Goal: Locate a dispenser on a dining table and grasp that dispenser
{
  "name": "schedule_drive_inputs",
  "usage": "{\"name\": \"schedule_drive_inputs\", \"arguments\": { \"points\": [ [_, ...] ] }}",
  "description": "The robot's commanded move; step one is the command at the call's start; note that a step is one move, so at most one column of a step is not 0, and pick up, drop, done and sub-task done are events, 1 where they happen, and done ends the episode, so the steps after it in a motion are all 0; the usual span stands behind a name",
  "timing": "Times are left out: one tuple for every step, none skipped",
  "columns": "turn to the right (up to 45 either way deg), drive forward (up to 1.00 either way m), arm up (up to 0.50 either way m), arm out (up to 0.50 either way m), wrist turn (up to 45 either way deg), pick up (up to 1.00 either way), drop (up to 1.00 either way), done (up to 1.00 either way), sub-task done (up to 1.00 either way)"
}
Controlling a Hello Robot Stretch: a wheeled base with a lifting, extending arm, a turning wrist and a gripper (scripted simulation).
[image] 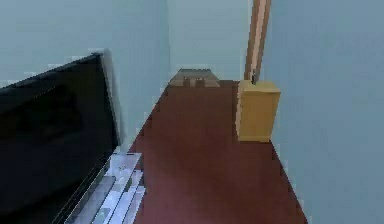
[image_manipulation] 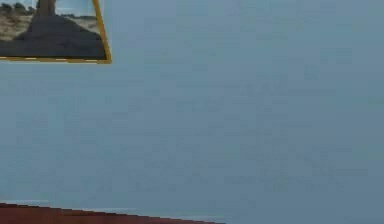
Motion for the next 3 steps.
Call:
{"name": "schedule_drive_inputs", "arguments": {
  "points": [
    [0.0,1.00,0.00,0.00,0.0,0.00,0.00,0.00,0.00],
    [0.0,0.50,0.00,0.00,0.0,0.00,0.00,0.00,0.00],
    [-21.0,0.00,0.00,0.00,0.0,0.00,0.00,0.00,0.00]
  ]
}}
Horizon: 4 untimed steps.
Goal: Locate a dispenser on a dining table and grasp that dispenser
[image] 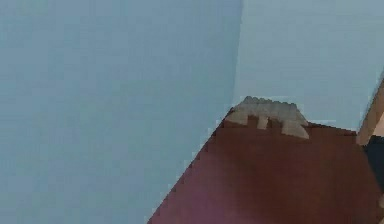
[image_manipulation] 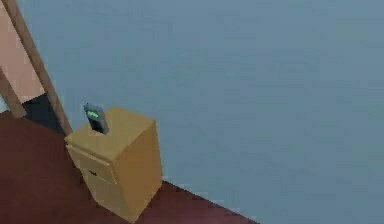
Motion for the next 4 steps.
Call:
{"name": "schedule_drive_inputs", "arguments": {
  "points": [
    [0.0,0.30,0.00,0.00,0.0,0.00,0.00,0.00,0.00],
    [30.0,0.00,0.00,0.00,0.0,0.00,0.00,0.00,0.00],
    [0.0,0.95,0.00,0.00,0.0,0.00,0.00,0.00,0.00],
    [21.0,0.00,0.00,0.00,0.0,0.00,0.00,0.00,0.00]
  ]
}}
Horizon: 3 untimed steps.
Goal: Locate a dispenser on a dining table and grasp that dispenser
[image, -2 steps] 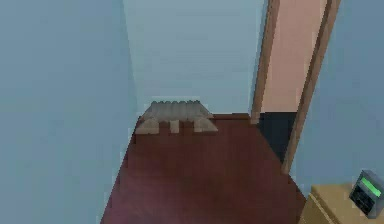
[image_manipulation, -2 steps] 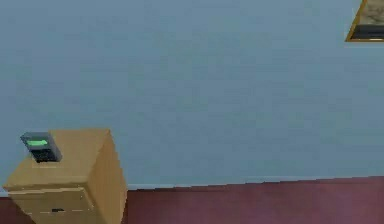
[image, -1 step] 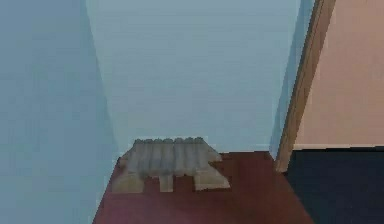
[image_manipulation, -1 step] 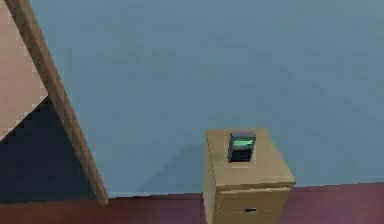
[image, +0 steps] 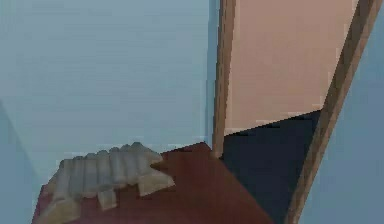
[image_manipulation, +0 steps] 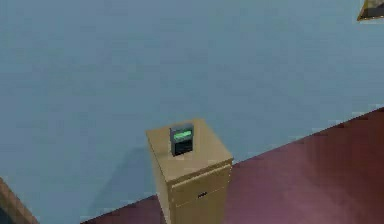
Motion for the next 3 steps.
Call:
{"name": "schedule_drive_inputs", "arguments": {
  "points": [
    [0.0,1.00,0.00,0.00,0.0,0.00,0.00,0.00,0.00],
    [12.0,0.00,0.00,0.00,0.0,0.00,0.00,0.00,0.00],
    [0.0,0.15,0.00,0.00,0.0,0.00,0.00,0.00,0.00]
  ]
}}
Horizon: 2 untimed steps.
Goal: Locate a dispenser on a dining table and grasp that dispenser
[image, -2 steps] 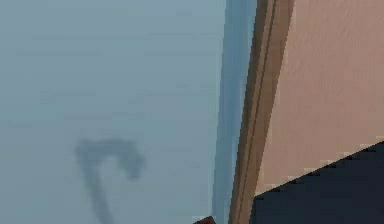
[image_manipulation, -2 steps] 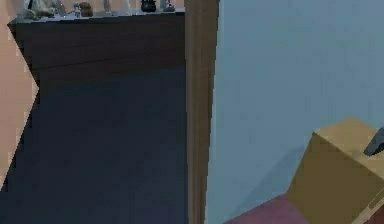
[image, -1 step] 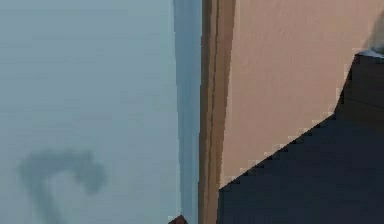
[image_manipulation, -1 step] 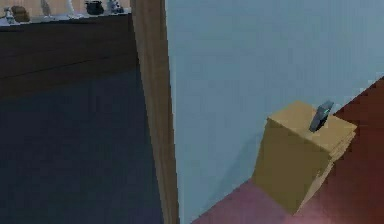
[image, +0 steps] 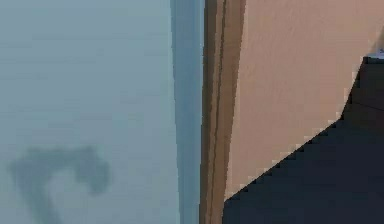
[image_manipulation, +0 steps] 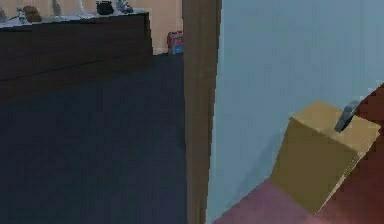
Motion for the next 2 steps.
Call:
{"name": "schedule_drive_inputs", "arguments": {
  "points": [
    [45.0,0.00,0.00,0.00,0.0,0.00,0.00,0.00,0.00],
    [3.0,0.00,0.00,0.00,0.0,0.00,0.00,0.00,0.00]
  ]
}}
